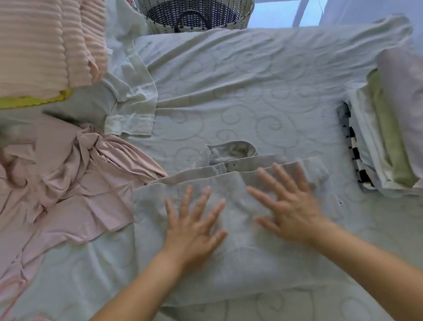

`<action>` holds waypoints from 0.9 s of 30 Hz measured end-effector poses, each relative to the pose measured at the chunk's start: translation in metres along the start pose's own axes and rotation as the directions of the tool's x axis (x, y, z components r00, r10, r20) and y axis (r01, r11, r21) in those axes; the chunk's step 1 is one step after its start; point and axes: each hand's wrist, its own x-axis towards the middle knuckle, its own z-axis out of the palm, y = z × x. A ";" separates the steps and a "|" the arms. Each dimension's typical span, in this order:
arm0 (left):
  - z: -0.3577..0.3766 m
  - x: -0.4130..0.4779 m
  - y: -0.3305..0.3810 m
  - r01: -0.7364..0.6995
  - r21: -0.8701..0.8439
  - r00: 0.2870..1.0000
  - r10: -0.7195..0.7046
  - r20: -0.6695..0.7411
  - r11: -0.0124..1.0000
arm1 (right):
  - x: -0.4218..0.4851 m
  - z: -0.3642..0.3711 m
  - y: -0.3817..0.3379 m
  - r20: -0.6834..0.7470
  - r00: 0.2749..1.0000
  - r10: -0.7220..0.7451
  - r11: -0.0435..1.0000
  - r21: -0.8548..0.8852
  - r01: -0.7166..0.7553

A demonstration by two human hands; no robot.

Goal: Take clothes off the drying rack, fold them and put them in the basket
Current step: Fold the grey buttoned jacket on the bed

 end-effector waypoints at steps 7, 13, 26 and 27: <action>0.035 0.024 -0.025 0.093 0.185 0.961 -0.137 0.240 0.978 | 0.012 0.054 0.016 0.305 0.951 0.056 0.998 -0.043 -0.045; 0.033 0.023 -0.024 0.097 0.178 0.959 -0.139 0.245 0.979 | 0.014 0.044 0.007 0.330 0.935 0.129 0.991 -0.066 -0.113; 0.045 -0.087 -0.035 0.561 -0.062 0.808 -0.530 0.257 0.825 | -0.058 0.049 -0.113 0.406 0.902 0.148 0.978 0.074 -0.193; 0.048 -0.086 -0.036 0.562 -0.098 0.813 -0.526 0.249 0.821 | -0.057 0.054 -0.112 0.400 0.903 0.156 0.978 0.062 -0.197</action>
